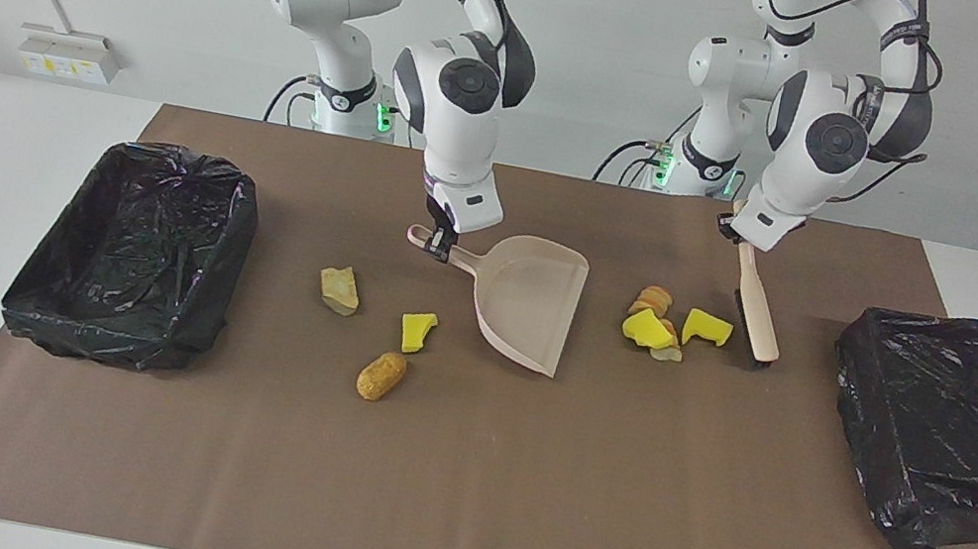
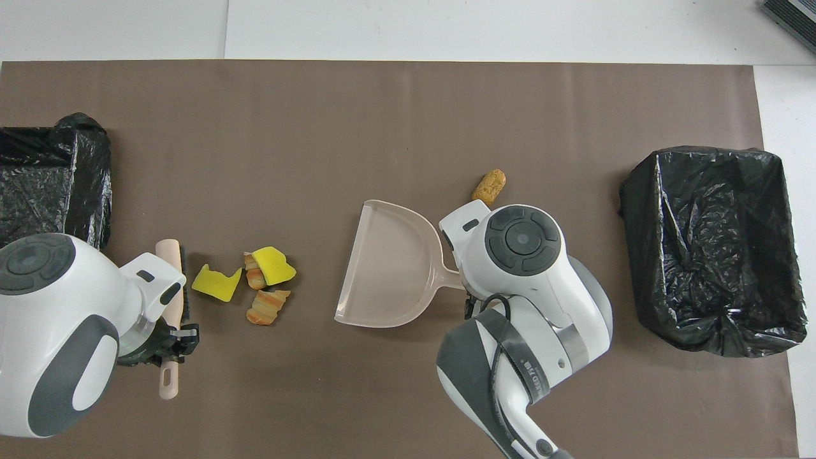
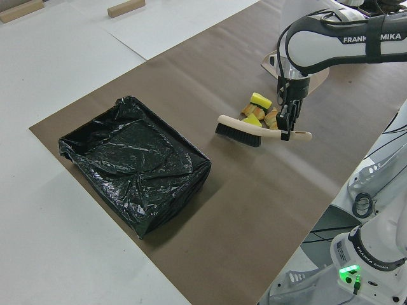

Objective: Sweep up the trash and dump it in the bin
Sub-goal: 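Sweep the sponge and bread scraps into the dustpan with the left gripper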

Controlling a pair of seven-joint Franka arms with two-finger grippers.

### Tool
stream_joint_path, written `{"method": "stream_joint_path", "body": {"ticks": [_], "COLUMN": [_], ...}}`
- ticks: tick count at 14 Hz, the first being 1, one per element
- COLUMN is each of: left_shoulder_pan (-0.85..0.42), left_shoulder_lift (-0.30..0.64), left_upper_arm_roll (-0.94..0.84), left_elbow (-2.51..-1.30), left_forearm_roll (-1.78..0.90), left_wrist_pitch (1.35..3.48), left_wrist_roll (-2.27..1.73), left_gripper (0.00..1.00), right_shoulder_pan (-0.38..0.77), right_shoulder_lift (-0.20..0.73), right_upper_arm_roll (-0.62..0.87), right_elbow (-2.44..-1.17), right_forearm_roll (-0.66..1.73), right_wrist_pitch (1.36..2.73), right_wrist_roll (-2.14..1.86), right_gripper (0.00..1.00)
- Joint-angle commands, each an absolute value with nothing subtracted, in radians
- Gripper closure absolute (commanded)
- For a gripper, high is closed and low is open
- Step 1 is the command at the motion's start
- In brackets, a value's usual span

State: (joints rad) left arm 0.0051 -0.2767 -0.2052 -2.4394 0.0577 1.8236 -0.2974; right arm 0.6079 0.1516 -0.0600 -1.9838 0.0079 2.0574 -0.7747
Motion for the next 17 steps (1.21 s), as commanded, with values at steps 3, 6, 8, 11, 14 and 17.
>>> {"method": "stream_joint_path", "body": {"ticks": [3,6,8,11,14,17], "left_shoulder_pan": [-0.06,-0.116,-0.155,-0.231,-0.3,-0.366], "left_shoulder_lift": [-0.255,-0.174,-0.141,-0.092,-0.071,-0.038], "left_upper_arm_roll": [-0.209,-0.209,-0.21,-0.209,-0.209,-0.21], "left_elbow": [-2.48,-2.451,-2.447,-2.393,-2.347,-2.284], "left_forearm_roll": [0.061,-0.012,-0.075,-0.178,-0.236,-0.253], "left_wrist_pitch": [1.957,2.018,2.066,2.082,2.08,2.065], "left_wrist_roll": [-0.291,-0.291,-0.304,-0.304,-0.287,-0.281], "left_gripper": [1.0,1.0,1.0,1.0,1.0,1.0], "right_shoulder_pan": [0.661,0.666,0.666,0.666,0.666,0.666], "right_shoulder_lift": [0.176,0.183,0.181,0.181,0.181,0.181], "right_upper_arm_roll": [-0.057,-0.055,-0.057,-0.057,-0.055,-0.055], "right_elbow": [-1.99,-1.983,-1.983,-1.983,-1.983,-1.983], "right_forearm_roll": [-0.069,-0.094,-0.094,-0.094,-0.094,-0.094], "right_wrist_pitch": [2.077,2.065,2.063,2.062,2.059,2.059], "right_wrist_roll": [-0.672,-0.649,-0.647,-0.646,-0.632,-0.63], "right_gripper": [1.0,1.0,1.0,1.0,1.0,1.0]}}
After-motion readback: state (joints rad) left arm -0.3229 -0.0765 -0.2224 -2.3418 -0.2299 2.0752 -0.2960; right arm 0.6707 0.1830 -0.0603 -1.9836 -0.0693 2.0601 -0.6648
